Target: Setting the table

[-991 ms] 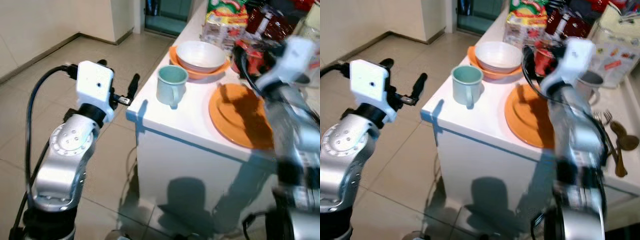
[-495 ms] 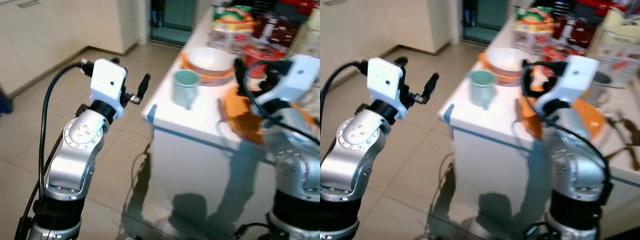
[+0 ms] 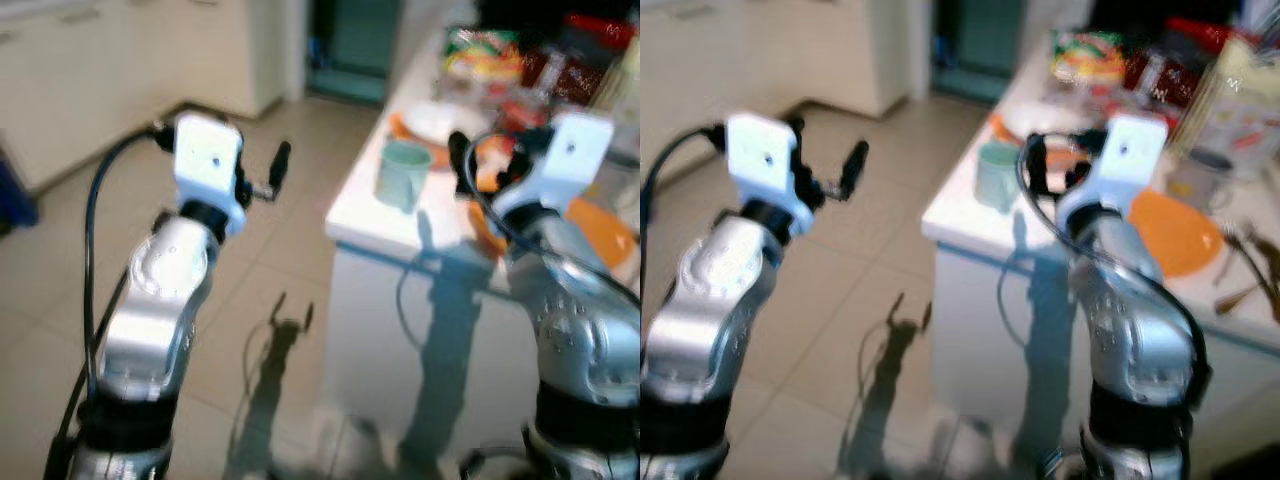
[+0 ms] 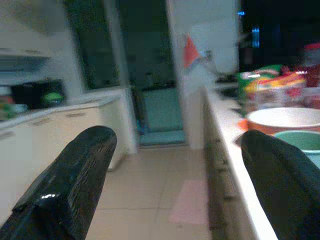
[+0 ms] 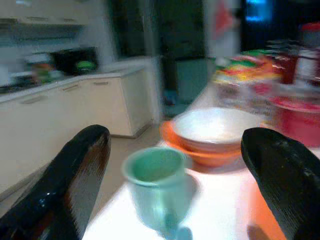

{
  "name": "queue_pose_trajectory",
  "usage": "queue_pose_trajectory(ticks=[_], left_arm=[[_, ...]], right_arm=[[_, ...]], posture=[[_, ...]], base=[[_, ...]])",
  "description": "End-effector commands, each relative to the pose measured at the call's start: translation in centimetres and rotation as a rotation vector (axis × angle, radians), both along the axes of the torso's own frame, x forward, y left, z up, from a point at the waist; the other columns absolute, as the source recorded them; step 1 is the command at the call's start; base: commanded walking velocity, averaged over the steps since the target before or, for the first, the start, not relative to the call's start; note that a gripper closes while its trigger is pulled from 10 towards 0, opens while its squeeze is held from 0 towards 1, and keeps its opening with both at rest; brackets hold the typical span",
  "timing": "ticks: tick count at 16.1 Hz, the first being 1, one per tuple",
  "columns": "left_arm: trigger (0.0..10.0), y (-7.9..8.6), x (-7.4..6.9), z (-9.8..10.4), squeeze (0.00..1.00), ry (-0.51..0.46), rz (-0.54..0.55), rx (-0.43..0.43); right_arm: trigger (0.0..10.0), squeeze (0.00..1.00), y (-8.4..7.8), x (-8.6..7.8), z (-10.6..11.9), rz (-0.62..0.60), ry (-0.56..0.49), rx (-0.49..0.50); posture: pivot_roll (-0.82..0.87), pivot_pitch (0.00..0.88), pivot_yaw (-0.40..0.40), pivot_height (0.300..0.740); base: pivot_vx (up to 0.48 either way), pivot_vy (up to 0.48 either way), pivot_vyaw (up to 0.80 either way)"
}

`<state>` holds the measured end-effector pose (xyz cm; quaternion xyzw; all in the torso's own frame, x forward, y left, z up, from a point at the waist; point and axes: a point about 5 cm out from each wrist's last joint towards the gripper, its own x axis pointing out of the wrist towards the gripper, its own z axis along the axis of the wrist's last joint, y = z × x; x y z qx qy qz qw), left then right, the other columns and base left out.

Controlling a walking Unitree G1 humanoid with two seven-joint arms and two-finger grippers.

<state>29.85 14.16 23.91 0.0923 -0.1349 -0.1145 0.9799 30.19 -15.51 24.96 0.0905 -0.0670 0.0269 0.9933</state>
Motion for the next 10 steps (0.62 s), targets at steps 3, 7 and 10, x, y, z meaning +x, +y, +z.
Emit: queue_pose_trajectory(ticks=[3, 7, 10], left_arm=[[10.0, -0.49, 0.17, 1.01, 0.00, -0.030, -0.033, 0.002], [10.0, -0.50, 0.33, 1.03, 0.00, -0.032, -0.033, 0.011], [10.0, -0.25, 0.23, 0.92, 0.00, -0.030, -0.026, 0.013]], right_arm=[[10.0, 0.00, -0.79, 0.20, -0.49, -0.028, 0.036, -0.015], [10.0, 0.00, -0.98, 0.43, -0.30, -0.016, 0.031, -0.021], [10.0, 0.00, -0.66, 0.43, 0.17, 0.017, 0.014, -0.034]], posture=[[0.02, 0.020, -0.009, 0.740], [0.02, 0.023, -0.012, 0.740], [0.02, 0.023, -0.018, 0.740]], base=[[0.462, 0.000, -0.27], [0.480, 0.000, 0.00], [0.480, 0.000, 0.00]])
